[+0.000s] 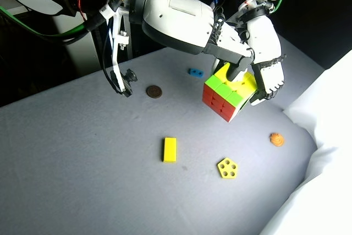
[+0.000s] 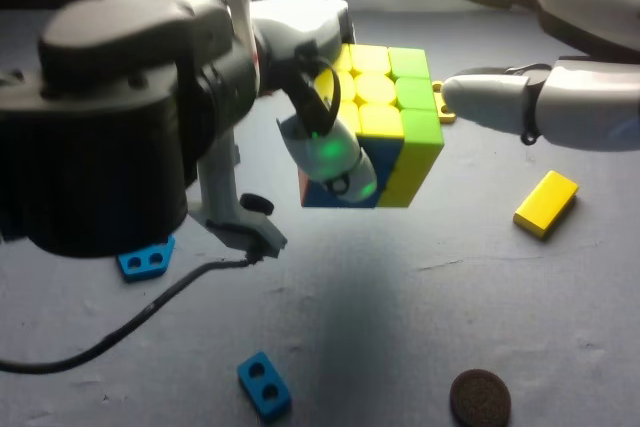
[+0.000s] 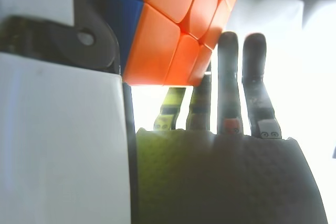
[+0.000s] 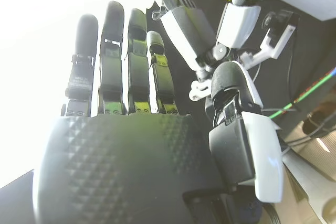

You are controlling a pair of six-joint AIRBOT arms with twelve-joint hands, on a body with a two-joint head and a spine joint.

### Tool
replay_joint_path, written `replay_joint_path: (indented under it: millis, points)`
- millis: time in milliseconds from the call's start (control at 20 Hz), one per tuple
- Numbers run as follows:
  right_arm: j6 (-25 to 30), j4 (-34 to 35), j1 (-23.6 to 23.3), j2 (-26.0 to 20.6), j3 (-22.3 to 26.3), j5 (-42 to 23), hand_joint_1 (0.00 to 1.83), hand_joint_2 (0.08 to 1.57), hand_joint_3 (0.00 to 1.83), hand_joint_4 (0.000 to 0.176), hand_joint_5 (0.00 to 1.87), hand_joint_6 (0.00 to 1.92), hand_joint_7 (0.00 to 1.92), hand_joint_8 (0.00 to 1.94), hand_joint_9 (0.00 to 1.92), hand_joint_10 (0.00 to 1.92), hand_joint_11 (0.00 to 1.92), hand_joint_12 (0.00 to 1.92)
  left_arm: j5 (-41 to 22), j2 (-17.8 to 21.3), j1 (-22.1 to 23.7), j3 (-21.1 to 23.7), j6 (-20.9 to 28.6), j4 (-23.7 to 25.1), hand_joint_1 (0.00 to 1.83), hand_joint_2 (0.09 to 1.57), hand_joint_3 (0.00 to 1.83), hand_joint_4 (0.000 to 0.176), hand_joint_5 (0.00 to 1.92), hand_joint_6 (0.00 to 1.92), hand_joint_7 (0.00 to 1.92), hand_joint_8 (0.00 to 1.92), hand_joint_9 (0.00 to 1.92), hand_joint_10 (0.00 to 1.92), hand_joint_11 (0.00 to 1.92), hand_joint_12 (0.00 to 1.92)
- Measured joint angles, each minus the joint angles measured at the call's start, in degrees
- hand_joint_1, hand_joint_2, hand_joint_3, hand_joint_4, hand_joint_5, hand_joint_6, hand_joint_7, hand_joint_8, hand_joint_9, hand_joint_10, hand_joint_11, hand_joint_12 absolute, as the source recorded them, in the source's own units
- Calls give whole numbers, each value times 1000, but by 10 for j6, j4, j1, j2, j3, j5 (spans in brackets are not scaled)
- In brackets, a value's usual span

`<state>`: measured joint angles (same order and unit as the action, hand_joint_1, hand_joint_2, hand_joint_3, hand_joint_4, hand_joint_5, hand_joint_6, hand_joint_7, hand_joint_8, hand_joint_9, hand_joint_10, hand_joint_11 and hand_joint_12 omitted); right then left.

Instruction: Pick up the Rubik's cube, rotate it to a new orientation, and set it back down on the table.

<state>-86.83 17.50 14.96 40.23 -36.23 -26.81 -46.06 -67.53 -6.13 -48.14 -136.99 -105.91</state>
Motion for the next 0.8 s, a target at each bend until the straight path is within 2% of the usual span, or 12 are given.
replay_joint_path:
  millis: [50, 150, 250, 350, 450, 500, 550, 700, 800]
  points:
    - [10, -26, 10, 0, -2, -15, 0, 1319, 0, 0, 172, 2, 313, 1, 309, 165, 0, 1105, 3, -1, -14, 0, 27, 13, 1074, 1185, 2, 0, 123, 1371, 72, 1533, 107, 1555, 15, 1680]
    - [34, -67, 21, -4, -2, -45, 0, 1317, 0, 0, 178, 3, 326, 4, 336, 114, 0, 1101, 9, -6, -31, 0, 59, 26, 1086, 1167, 0, 0, 119, 1328, 97, 1491, 133, 1512, 21, 1662]
    - [42, -76, 21, -5, -1, -61, 0, 1318, 0, 0, 160, 1, 328, 3, 330, 95, 0, 1069, 14, -10, -41, 0, 77, 42, 1042, 1186, 3, 0, 102, 1196, 82, 1448, 118, 1484, 0, 1643]
    - [44, -76, 21, -6, -1, -65, 0, 1318, 0, 0, 169, 6, 346, 6, 349, 88, 0, 1081, 17, -13, -54, -1, 106, 62, 1023, 1172, 0, 0, 129, 865, 59, 1286, 71, 1471, 0, 1645]
    - [45, -77, 21, -6, -1, -64, 9, 1319, 0, 0, 178, 6, 348, 4, 368, 79, 0, 1143, 18, -17, -65, -7, 124, 73, 980, 1165, 0, 0, 217, 506, 81, 1060, 86, 1297, 0, 1559]
    - [45, -78, 21, -6, -1, -64, 1, 1321, 1, 0, 174, 4, 348, 3, 371, 76, 0, 1149, 18, -19, -69, -7, 131, 76, 994, 1147, 0, 0, 280, 395, 132, 975, 126, 1220, 0, 1543]
    - [45, -77, 21, -6, -1, -64, 0, 1322, 1, 0, 160, 1, 343, 1, 370, 69, 0, 1164, 20, -23, -76, -13, 148, 87, 961, 1157, 0, 0, 293, 329, 139, 936, 141, 1155, 0, 1514]
    - [46, -80, 21, -6, -1, -64, 0, 1320, 0, 0, 141, 0, 318, 0, 383, 61, 0, 1215, 23, -24, -93, -16, 186, 118, 1012, 1112, 0, 0, 387, 235, 233, 861, 219, 1079, 41, 1478]
    - [46, -82, 21, -6, -1, -66, 0, 1319, 0, 0, 153, 6, 322, 2, 394, 64, 0, 1218, 27, -24, -99, -21, 189, 128, 973, 1143, 8, 0, 350, 202, 197, 856, 184, 1088, 2, 1493]
